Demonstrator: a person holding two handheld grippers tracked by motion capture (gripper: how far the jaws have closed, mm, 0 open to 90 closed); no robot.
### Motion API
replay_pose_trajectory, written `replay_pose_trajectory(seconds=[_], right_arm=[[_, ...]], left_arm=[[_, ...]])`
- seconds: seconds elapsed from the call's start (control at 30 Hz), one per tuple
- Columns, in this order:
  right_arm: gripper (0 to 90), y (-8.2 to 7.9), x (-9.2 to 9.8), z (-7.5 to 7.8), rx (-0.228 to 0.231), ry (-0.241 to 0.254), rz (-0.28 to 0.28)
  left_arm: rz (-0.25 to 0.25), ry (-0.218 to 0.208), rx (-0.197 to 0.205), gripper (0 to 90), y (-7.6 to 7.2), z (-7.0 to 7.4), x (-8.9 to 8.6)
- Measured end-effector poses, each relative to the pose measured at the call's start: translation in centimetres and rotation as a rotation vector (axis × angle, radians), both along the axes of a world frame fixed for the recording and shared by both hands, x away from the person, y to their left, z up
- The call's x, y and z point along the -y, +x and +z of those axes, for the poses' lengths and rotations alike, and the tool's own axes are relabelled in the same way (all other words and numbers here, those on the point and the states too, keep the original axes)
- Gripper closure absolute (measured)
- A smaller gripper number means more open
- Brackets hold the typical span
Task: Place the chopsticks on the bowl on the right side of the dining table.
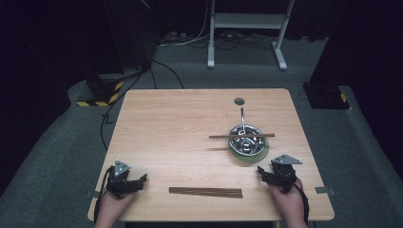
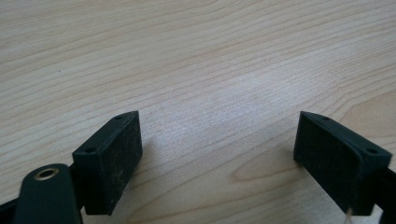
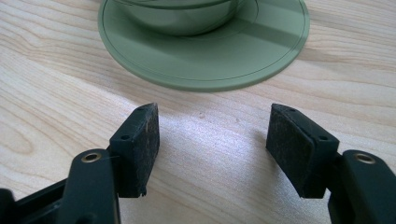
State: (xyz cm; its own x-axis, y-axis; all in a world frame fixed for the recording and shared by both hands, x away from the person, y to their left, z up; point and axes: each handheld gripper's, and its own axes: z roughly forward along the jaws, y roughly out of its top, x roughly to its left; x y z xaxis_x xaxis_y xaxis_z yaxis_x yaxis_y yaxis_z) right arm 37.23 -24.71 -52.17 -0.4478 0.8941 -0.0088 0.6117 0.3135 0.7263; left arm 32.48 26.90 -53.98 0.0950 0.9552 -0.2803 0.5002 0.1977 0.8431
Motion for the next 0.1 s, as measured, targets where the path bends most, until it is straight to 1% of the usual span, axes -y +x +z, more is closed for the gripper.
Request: replay_pose_trajectory(seconds=[0.1], right_arm=[[34.4, 0.01, 0.01, -0.01, 0.002, -0.001, 0.002]], left_arm=[[0.0, 0.001, -0.001, 15.6, -0.01, 0.01, 0.0]])
